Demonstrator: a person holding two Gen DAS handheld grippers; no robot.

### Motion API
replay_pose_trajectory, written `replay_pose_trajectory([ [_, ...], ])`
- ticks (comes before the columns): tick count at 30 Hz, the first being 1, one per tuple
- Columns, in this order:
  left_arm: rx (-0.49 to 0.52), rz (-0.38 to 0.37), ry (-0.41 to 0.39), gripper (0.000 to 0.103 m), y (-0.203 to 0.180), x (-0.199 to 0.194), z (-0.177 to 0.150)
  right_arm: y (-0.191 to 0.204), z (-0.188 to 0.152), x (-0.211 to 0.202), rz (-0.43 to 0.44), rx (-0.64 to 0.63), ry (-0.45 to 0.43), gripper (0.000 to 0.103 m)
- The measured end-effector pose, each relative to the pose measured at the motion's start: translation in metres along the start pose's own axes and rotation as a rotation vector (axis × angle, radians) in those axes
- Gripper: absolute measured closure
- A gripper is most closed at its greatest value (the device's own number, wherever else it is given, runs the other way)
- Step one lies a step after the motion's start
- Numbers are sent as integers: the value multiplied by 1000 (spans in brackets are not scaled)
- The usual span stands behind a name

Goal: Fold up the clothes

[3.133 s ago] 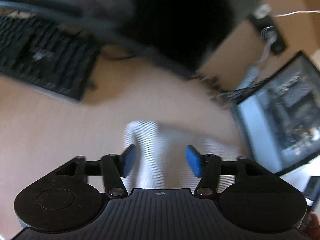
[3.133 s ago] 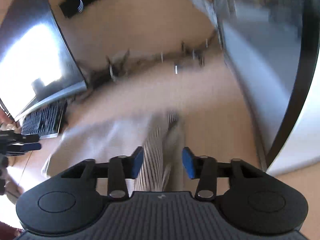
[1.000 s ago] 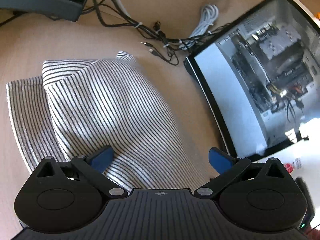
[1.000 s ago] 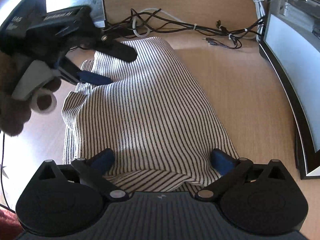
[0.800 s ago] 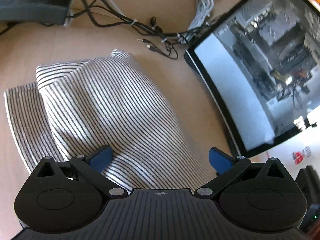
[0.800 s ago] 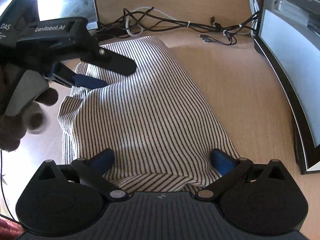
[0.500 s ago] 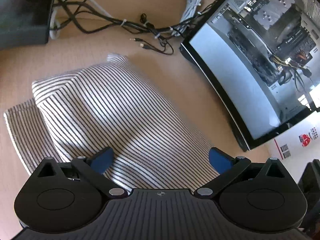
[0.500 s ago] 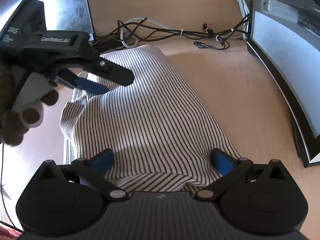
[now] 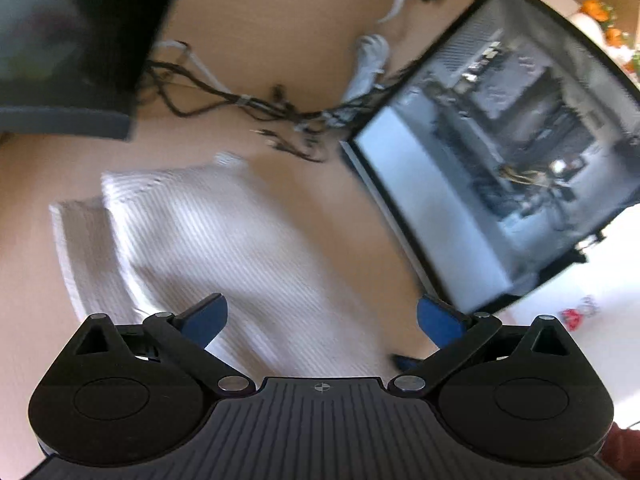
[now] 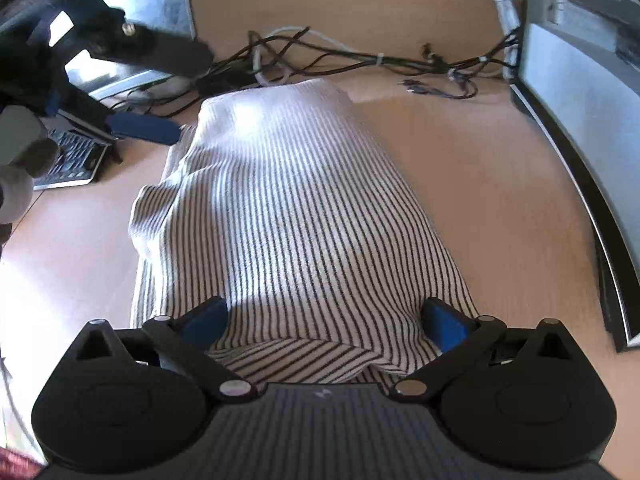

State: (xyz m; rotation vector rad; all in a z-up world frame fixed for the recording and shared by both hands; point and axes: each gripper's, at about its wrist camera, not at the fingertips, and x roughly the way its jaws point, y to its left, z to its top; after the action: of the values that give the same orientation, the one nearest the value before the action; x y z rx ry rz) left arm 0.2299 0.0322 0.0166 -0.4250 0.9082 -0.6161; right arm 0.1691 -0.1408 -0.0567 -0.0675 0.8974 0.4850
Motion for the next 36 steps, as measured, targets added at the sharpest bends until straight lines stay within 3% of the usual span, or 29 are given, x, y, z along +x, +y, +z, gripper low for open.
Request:
replay_pose_trajectory([
  [4,-21,-14,41,1,2,16,-14,-12,9,-30,21,-38,-29,0],
  [9,-76,26,81,10,24,20,-29,-13,13,-55,-86,-95,-100,5],
  [11,-76,34,70,10,26,10,-30,-8,15,-59,-103,-107,-124,40],
  [13,-70,71,52,8,28,-3,-32,1,18,-57,-41,-92,-120,54],
  [16,-78,120,24,7,35,-23,-32,18,17,-44,49,-106,-78,54],
  [19,-86,160,-19,5,39,-41,-31,36,-1,-13,93,-128,39,50],
  [22,-59,211,-63,3,36,-59,-32,53,-5,-15,49,-224,23,49],
  [24,-31,246,-92,2,33,-70,-32,47,7,-26,95,-213,9,49],
  [26,-4,280,-119,0,31,-79,-35,45,14,-36,69,-231,-25,49],
  [30,20,315,-156,0,26,-93,-41,38,2,-32,55,-212,21,49],
  [33,31,327,-146,0,24,-95,-44,47,-22,-26,28,-278,11,45],
  [36,64,351,-120,0,21,-93,-47,54,-13,-36,4,-299,25,45],
])
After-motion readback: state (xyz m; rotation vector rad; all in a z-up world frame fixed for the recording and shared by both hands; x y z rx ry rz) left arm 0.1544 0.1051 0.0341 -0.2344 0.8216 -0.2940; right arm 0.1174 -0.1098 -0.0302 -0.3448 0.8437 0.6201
